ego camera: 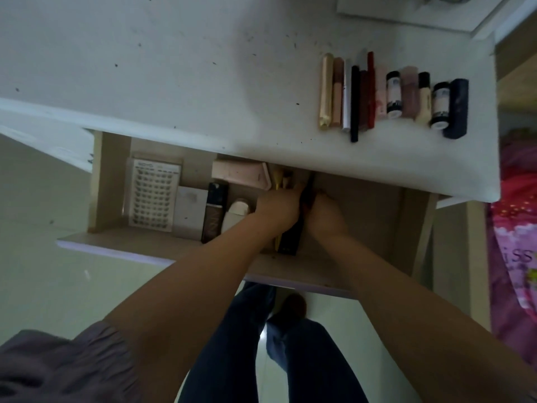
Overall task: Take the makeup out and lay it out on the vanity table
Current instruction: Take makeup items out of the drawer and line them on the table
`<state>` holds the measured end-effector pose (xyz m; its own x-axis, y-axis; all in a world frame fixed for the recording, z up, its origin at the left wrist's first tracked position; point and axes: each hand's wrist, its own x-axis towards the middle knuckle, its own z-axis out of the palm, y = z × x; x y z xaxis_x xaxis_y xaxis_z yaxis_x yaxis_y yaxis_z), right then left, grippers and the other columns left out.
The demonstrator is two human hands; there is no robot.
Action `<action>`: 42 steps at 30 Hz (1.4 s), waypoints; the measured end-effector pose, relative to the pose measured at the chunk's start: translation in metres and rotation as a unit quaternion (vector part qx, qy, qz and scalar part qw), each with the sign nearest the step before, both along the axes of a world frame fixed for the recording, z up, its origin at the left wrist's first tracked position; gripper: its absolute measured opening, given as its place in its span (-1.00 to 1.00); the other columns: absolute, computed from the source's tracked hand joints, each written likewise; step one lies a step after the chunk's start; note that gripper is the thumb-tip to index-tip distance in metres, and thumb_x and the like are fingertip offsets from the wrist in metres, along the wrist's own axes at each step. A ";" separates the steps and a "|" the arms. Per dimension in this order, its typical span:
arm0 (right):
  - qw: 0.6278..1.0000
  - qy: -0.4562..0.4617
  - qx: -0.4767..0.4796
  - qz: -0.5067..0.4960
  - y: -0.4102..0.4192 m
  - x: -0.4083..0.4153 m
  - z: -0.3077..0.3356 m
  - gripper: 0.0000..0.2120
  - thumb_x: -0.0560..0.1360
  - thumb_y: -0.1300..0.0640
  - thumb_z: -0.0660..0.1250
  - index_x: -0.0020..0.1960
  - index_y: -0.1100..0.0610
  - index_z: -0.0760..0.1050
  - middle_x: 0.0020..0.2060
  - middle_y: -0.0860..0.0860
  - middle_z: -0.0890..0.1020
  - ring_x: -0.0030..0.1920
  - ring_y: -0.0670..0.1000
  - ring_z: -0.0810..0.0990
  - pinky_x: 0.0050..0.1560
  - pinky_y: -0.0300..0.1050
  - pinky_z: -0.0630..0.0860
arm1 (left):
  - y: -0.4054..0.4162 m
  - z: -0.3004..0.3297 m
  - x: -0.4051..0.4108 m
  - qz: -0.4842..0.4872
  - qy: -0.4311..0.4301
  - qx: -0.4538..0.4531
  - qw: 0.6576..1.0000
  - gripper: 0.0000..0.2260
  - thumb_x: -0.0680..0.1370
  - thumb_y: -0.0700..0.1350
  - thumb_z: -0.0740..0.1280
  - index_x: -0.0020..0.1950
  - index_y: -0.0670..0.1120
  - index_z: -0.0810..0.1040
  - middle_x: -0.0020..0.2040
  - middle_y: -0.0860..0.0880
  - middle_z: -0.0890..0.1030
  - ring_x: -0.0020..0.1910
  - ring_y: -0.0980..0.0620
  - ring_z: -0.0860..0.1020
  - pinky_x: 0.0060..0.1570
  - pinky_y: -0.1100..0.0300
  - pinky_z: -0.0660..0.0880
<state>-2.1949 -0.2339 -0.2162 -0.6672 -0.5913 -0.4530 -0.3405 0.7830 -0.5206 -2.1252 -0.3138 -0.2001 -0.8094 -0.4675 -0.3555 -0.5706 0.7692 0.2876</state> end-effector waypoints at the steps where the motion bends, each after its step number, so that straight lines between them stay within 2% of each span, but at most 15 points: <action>1: 1.000 -0.004 -0.004 -0.014 0.002 -0.002 0.001 -0.65 0.62 0.01 0.11 0.16 0.25 0.50 0.09 0.22 0.60 0.06 0.20 0.59 -0.02 -0.08 0.48 | 0.001 0.001 -0.003 -0.004 0.006 0.009 1.000 -0.63 0.62 -0.09 0.11 0.43 -0.06 0.25 0.13 -0.19 0.56 0.05 -0.22 0.55 -0.24 0.10 0.34; 4: 0.998 -0.028 -0.009 -0.049 0.011 -0.013 0.007 -0.68 0.59 0.01 0.20 0.11 0.27 0.49 0.04 0.23 0.60 0.03 0.20 0.58 -0.19 -0.15 0.34 | 0.003 0.002 -0.007 -0.008 0.028 0.021 0.999 -0.63 0.61 -0.07 0.13 0.41 -0.10 0.28 0.14 -0.21 0.53 0.04 -0.22 0.54 -0.21 0.07 0.39; 9: 0.990 -0.082 -0.034 -0.108 0.021 -0.029 0.019 -0.77 0.56 0.09 0.21 0.13 0.21 0.46 0.01 0.20 0.60 -0.01 0.19 0.58 -0.19 -0.20 0.29 | 0.015 0.000 -0.010 0.028 0.063 0.030 0.997 -0.63 0.61 -0.12 0.17 0.41 -0.15 0.28 0.12 -0.20 0.54 0.02 -0.19 0.54 -0.26 0.09 0.38; 11: 0.985 -0.096 -0.023 -0.139 0.025 -0.035 0.025 -0.81 0.53 0.09 0.23 0.05 0.20 0.46 -0.14 0.19 0.62 -0.16 0.13 0.63 -0.24 -0.19 0.37 | 0.020 0.002 -0.009 0.064 0.064 0.107 0.990 -0.64 0.60 -0.12 0.18 0.39 -0.17 0.29 0.05 -0.21 0.58 -0.02 -0.20 0.56 -0.22 0.06 0.44; 13: 0.972 -0.146 -0.025 -0.184 0.030 -0.038 0.036 -0.79 0.54 0.11 0.23 0.02 0.26 0.46 -0.32 0.15 0.60 -0.47 -0.04 0.59 -0.44 -0.26 0.43 | 0.020 0.010 -0.004 0.128 0.094 0.198 0.967 -0.70 0.58 -0.15 0.22 0.28 -0.20 0.39 0.04 -0.23 0.59 -0.01 -0.20 0.56 -0.13 0.05 0.49; 15: 0.954 -0.216 -0.029 -0.204 0.038 -0.038 0.055 -0.82 0.57 0.15 0.22 -0.05 0.28 0.47 -0.43 0.11 0.52 -0.63 -0.10 0.46 -0.62 -0.36 0.34 | 0.013 0.021 0.005 0.174 0.129 0.243 0.946 -0.79 0.54 -0.21 0.28 0.16 -0.22 0.50 0.02 -0.19 0.61 -0.01 -0.15 0.56 -0.09 0.15 0.48; 18: 0.953 -0.286 0.018 -0.101 0.058 -0.032 0.091 -0.76 0.57 0.16 0.23 -0.25 0.21 0.48 -0.48 0.08 0.47 -0.69 -0.14 0.35 -0.65 -0.35 0.24 | 0.001 0.057 0.037 0.180 0.147 0.287 0.929 -0.88 0.52 -0.19 0.35 0.03 -0.14 0.60 -0.07 -0.01 0.61 -0.10 0.09 0.54 -0.13 0.39 0.44; 21: 0.935 -0.339 0.072 0.074 0.071 -0.035 0.153 -0.85 0.57 0.12 0.24 -0.10 0.10 0.57 -0.39 -0.03 0.57 -0.50 -0.12 0.41 -0.51 -0.32 0.31 | -0.019 0.116 0.068 0.210 0.190 0.357 0.890 -0.88 0.50 -0.22 0.38 -0.12 0.01 0.60 -0.19 0.08 0.63 -0.22 0.25 0.57 -0.21 0.37 0.48; 23: 0.923 -0.363 0.033 0.122 0.062 -0.043 0.197 -0.87 0.57 0.12 0.24 0.01 0.02 0.56 -0.34 -0.08 0.61 -0.43 -0.13 0.45 -0.44 -0.32 0.37 | -0.042 0.155 0.071 0.242 0.246 0.380 0.858 -0.87 0.50 -0.26 0.36 -0.13 -0.03 0.60 -0.29 0.10 0.64 -0.30 0.23 0.56 -0.33 0.39 0.47; 26: 0.952 -0.276 -0.098 0.093 0.014 -0.057 0.233 -0.80 0.57 0.12 0.24 0.18 -0.02 0.46 -0.27 -0.03 0.65 -0.46 -0.16 0.51 -0.47 -0.34 0.41 | -0.087 0.192 0.045 0.284 0.323 0.351 0.832 -0.88 0.53 -0.27 0.31 -0.10 -0.07 0.59 -0.30 0.05 0.64 -0.36 0.18 0.53 -0.41 0.36 0.45; 28: 0.972 -0.174 -0.145 0.064 -0.033 -0.065 0.229 -0.64 0.58 0.14 0.24 0.35 0.03 0.31 -0.25 0.02 0.61 -0.46 -0.13 0.52 -0.52 -0.34 0.39 | -0.114 0.198 0.013 0.302 0.327 0.320 0.836 -0.89 0.55 -0.22 0.31 -0.13 -0.06 0.57 -0.26 0.01 0.62 -0.37 0.16 0.52 -0.42 0.34 0.43; 31: 0.988 0.006 -0.123 0.096 -0.092 -0.076 0.202 -0.55 0.57 0.20 0.19 0.42 0.14 0.18 -0.20 0.04 0.52 -0.28 0.00 0.55 -0.46 -0.29 0.37 | -0.140 0.184 -0.044 0.303 0.298 0.295 0.856 -0.92 0.55 -0.19 0.31 -0.14 -0.11 0.55 -0.22 -0.04 0.61 -0.38 0.11 0.51 -0.42 0.31 0.41; 35: 0.983 0.119 -0.049 0.131 -0.125 -0.089 0.171 -0.41 0.57 0.25 0.14 0.52 0.18 -0.03 -0.04 0.17 0.56 -0.08 0.15 0.59 -0.15 0.00 0.54 | -0.156 0.152 -0.094 0.278 0.245 0.214 0.904 -0.88 0.53 -0.15 0.33 -0.08 -0.20 0.58 -0.17 -0.11 0.63 -0.29 0.01 0.56 -0.36 0.25 0.47; 37: 0.970 0.185 -0.008 0.157 -0.129 -0.094 0.163 -0.45 0.57 0.24 0.13 0.50 0.21 0.01 0.02 0.18 0.57 -0.06 0.17 0.58 -0.04 0.04 0.54 | -0.161 0.139 -0.103 0.280 0.224 0.198 0.912 -0.86 0.52 -0.14 0.34 -0.10 -0.21 0.59 -0.19 -0.13 0.62 -0.28 -0.01 0.56 -0.23 0.18 0.53; 42: 0.931 0.302 -0.007 0.203 -0.129 -0.100 0.157 -0.73 0.59 0.24 0.09 0.28 0.22 0.29 0.00 0.15 0.59 -0.12 0.16 0.61 -0.25 -0.06 0.40 | -0.157 0.124 -0.116 0.266 0.222 0.202 0.916 -0.85 0.53 -0.11 0.34 -0.08 -0.19 0.62 -0.19 -0.14 0.66 -0.25 -0.06 0.64 -0.06 0.06 0.61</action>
